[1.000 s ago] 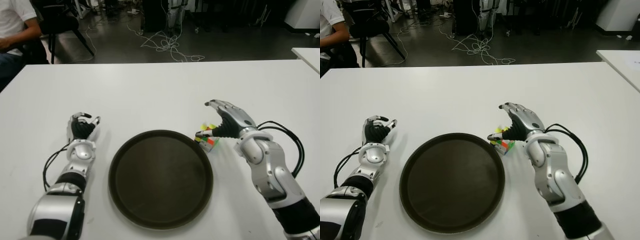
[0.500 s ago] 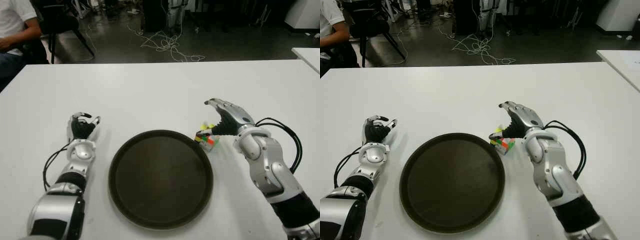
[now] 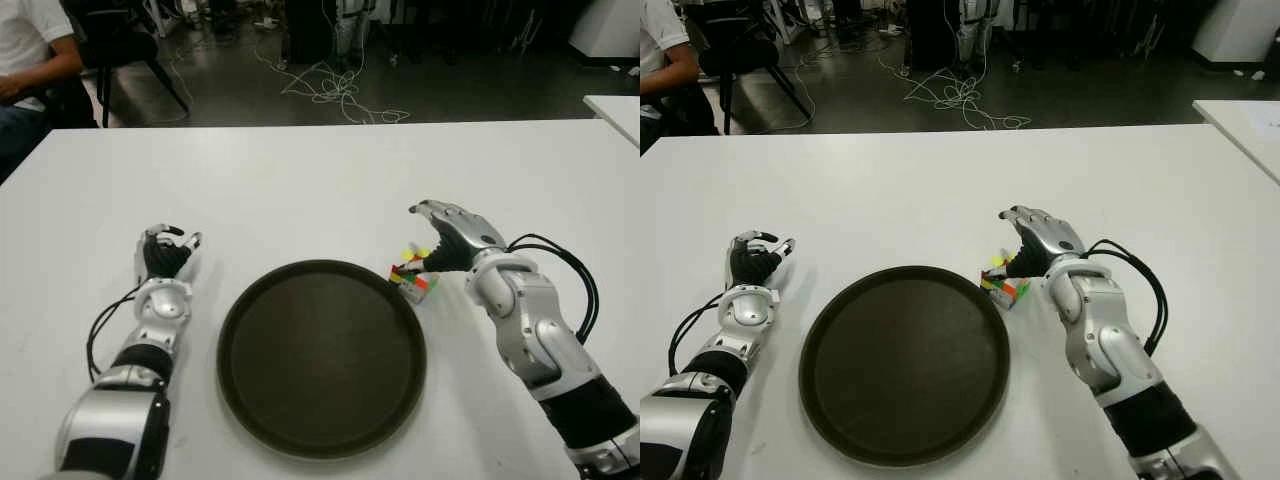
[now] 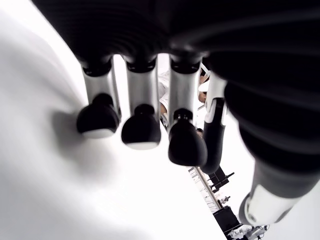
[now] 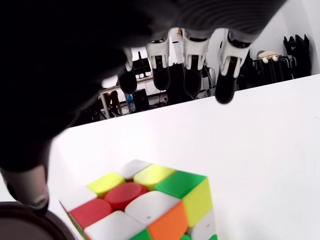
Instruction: Pick up the Rubik's Cube and put it in the plate
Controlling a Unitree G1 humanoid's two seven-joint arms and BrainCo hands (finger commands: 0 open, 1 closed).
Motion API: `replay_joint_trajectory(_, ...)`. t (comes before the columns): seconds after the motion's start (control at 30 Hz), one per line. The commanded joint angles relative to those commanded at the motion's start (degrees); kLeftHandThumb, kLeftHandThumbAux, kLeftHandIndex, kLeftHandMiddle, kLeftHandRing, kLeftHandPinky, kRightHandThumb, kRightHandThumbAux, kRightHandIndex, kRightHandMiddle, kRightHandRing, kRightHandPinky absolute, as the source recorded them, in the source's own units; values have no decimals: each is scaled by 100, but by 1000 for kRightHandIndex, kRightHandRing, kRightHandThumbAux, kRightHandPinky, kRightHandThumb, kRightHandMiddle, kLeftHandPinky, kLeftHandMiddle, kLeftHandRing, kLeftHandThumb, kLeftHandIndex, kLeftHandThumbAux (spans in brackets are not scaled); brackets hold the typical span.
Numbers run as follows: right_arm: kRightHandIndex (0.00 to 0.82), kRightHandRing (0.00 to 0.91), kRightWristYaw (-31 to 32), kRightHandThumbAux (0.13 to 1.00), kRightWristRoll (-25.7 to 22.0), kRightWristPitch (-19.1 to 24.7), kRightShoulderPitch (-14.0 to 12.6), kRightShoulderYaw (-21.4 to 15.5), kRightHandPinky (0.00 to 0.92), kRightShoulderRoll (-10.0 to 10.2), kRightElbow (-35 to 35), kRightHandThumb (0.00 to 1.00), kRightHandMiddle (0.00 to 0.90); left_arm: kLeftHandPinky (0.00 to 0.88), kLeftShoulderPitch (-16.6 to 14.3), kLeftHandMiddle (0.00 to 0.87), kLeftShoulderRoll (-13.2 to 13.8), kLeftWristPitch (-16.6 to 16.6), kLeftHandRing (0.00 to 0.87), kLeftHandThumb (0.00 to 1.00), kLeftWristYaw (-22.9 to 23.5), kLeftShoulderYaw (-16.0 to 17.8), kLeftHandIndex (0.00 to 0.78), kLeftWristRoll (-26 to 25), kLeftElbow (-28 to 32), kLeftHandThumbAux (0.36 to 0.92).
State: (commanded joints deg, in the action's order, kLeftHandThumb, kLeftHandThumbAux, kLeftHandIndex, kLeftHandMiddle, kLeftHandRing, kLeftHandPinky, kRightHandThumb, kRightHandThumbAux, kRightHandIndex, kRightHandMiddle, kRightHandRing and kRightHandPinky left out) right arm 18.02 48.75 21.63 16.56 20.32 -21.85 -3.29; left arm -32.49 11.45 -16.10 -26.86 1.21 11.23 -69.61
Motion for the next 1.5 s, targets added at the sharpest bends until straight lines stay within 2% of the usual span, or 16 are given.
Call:
replay_joint_trajectory(0.7, 0, 15, 234, 623, -43, 235, -45, 34, 93, 9, -98, 34, 0, 831, -5, 843, 26, 15, 842, 709, 30, -20, 442, 17, -22, 706)
replay_joint_trajectory(1.17, 0, 10, 162, 612, -61, 146, -114, 20, 73, -15, -82, 54, 0, 824, 0, 840, 11, 39, 838, 708, -9, -4, 442, 0, -3, 705)
replay_joint_trajectory(1.5, 0, 10, 41, 643, -138, 4, -190, -3, 59, 16, 46, 85, 0, 826, -10, 841, 14, 68, 839, 708, -14, 14, 442, -18, -12, 706)
